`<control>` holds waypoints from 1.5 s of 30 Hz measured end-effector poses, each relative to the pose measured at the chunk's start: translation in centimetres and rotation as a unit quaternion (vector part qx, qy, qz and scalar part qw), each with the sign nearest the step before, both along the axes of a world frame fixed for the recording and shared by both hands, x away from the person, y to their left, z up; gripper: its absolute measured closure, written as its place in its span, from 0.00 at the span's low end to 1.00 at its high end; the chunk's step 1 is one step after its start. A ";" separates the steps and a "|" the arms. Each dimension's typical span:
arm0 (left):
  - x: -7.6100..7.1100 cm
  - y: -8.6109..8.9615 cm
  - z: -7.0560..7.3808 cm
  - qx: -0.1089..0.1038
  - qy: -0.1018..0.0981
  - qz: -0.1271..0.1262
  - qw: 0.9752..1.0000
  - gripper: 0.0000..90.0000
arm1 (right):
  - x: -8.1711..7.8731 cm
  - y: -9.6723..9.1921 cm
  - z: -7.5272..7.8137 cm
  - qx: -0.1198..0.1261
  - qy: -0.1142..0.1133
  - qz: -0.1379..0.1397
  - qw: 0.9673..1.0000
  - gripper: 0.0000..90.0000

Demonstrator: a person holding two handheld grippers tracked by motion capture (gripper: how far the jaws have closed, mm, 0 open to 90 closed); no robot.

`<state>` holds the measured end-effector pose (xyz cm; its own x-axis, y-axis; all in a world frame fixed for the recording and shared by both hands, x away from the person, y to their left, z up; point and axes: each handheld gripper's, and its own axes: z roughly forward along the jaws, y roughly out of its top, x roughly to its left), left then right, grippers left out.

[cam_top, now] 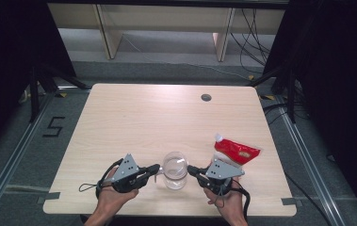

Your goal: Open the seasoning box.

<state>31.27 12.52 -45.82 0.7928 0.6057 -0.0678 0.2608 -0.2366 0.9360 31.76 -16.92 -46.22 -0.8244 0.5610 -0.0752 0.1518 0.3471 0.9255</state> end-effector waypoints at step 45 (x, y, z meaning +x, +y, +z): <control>-1.3 3.5 -2.6 0.041 0.048 0.045 0.997 0.24 | -1.4 4.2 2.8 0.027 -0.037 0.040 0.998 0.98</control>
